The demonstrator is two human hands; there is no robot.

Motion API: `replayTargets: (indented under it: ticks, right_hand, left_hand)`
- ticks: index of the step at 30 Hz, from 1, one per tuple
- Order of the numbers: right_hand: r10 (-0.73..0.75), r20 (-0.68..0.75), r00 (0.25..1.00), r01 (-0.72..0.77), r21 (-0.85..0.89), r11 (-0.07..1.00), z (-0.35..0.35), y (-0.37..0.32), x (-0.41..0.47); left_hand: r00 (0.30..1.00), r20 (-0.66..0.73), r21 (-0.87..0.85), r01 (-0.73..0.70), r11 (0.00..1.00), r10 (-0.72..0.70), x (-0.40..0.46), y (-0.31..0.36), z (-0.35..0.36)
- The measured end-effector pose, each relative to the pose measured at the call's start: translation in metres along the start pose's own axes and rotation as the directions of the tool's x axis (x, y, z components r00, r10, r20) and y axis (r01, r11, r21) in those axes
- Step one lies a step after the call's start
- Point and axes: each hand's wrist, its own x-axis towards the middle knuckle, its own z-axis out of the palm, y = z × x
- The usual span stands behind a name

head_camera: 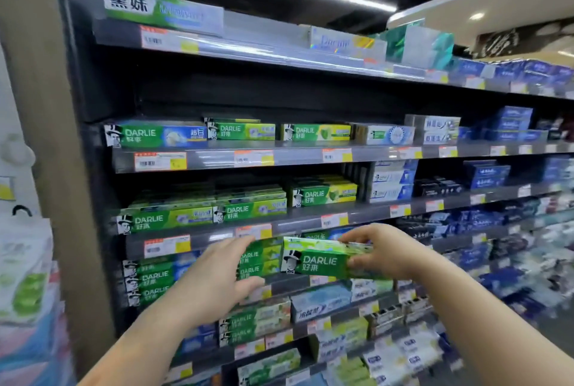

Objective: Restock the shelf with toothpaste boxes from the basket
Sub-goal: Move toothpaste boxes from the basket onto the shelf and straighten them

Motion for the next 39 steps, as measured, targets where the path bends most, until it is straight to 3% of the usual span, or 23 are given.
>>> replayTargets:
  ticks: [7,14,22,26,39]
  right_hand:
    - [-0.142,-0.098,0.985,0.139,-0.038,0.99,-0.056,-0.034,0.094]
    - [-0.298,-0.135,0.945,0.285,-0.112,0.952,-0.099,-0.071,0.164]
    - [-0.395,-0.203,0.896,0.396,-0.041,0.918,-0.126,-0.085,0.226]
    - [-0.427,-0.183,0.886,0.427,-0.042,0.903,-0.132,-0.091,0.252]
    - [-0.462,-0.066,0.884,0.459,-0.056,0.887,-0.108,-0.123,0.313]
  left_hand:
    - [0.987,-0.154,0.068,-0.025,0.997,0.035,0.08,-0.023,-0.047]
    - [0.965,-0.26,0.133,0.053,0.99,-0.017,0.122,-0.031,-0.081]
    - [0.927,-0.368,0.264,0.182,0.947,-0.075,0.17,-0.032,-0.11]
    - [0.935,-0.321,0.232,0.234,0.944,-0.153,0.177,-0.039,-0.099]
    - [0.907,-0.381,0.103,0.235,0.967,-0.18,0.178,-0.051,-0.091]
